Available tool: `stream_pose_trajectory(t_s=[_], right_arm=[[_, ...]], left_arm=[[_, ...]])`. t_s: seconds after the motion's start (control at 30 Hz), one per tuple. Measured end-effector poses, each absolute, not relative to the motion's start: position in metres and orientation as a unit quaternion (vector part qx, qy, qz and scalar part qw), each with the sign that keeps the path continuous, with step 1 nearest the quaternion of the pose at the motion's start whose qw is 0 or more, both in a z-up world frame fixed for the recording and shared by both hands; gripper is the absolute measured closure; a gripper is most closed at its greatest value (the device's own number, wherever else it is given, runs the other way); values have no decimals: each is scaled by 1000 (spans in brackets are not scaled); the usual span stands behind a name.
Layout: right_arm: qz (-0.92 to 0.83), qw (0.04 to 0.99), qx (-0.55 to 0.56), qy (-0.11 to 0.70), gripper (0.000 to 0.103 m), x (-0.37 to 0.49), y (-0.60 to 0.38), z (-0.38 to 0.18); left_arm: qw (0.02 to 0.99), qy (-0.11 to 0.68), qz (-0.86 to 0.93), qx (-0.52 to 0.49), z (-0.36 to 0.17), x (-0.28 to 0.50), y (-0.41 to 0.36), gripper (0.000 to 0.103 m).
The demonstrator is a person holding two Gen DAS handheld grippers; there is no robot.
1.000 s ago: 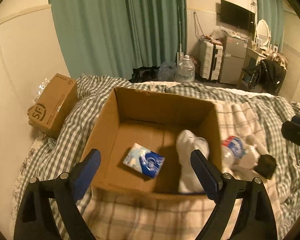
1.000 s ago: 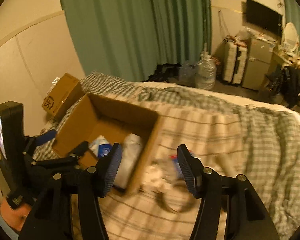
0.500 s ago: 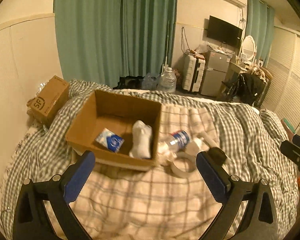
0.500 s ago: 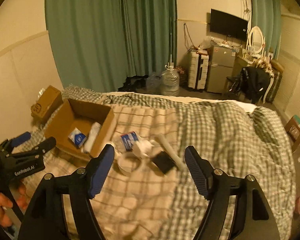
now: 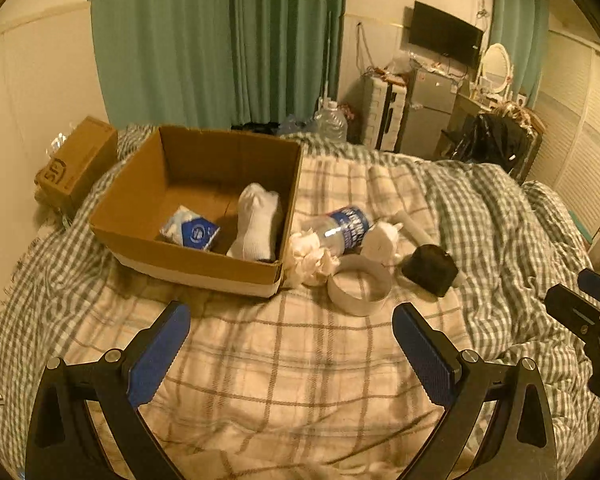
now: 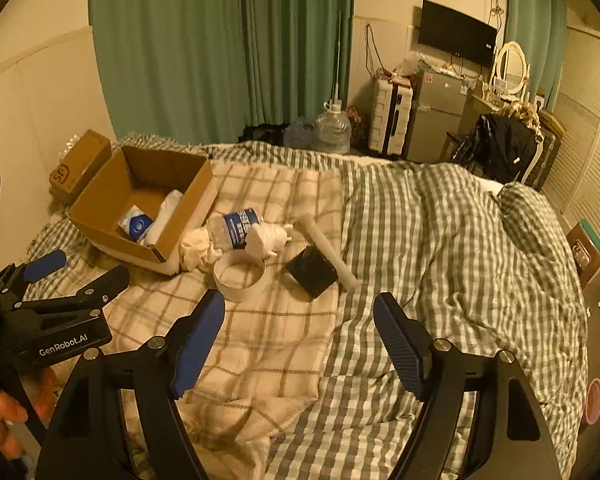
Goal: Organize objects
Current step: 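Withdraw both grippers from the box back toward the remaining items, then grasp the black object with the right gripper while the left grasps the white tape roll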
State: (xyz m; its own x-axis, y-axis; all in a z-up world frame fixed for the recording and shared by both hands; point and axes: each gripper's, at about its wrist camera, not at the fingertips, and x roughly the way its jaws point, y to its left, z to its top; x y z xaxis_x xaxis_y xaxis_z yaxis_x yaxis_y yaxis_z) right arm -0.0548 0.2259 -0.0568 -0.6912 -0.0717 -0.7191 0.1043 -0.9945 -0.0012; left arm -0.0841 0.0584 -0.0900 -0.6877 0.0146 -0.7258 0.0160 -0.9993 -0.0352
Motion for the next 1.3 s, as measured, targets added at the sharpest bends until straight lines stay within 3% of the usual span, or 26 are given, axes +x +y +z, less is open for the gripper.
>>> stream_pose_trajectory(t_s=[0.47,1.0,1.3], right_arm=[[-909,42,413,23,26,-123,243,-104],[-882,71,465,44,26,-195,258,-191],[-864,125,483,72,27,-211,255,-211]], left_arm=[[-14,33,-893,448,-144,-131,73,0],[-42,-21,-866,498,-210,-181,121,0],[-55,-40,-864,498,-231,-205,132,0]])
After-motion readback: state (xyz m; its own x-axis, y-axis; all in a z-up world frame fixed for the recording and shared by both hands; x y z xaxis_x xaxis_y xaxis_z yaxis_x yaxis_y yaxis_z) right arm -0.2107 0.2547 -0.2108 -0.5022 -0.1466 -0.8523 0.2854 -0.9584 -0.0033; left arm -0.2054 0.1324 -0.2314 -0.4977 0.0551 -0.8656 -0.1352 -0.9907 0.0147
